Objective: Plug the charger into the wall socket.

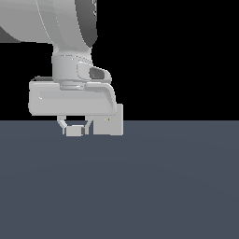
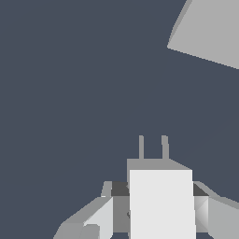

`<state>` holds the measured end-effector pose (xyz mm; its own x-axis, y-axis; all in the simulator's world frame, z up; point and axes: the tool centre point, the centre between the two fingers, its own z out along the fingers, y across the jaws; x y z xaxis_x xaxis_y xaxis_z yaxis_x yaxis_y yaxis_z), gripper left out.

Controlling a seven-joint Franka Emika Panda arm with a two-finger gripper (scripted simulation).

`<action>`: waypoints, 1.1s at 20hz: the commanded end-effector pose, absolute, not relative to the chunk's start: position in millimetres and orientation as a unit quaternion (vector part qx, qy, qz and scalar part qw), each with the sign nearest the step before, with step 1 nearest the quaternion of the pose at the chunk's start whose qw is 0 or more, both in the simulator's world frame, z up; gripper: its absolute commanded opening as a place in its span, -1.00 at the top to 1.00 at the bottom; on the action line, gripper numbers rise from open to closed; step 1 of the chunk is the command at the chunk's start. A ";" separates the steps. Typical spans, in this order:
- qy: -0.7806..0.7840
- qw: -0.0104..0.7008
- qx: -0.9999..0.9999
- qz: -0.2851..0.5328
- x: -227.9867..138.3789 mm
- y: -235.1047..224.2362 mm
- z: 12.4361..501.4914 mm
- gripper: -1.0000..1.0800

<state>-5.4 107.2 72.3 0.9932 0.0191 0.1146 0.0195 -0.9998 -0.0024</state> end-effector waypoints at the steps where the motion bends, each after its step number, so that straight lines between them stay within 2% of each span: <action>1: 0.032 -0.001 -0.998 -0.057 4.1 97.1 79.8 1.00; 11: 0.133 -0.007 -0.990 -0.056 22.6 67.7 97.5 1.00; 22: 0.149 -0.008 -0.987 -0.056 24.8 62.1 100.0 1.00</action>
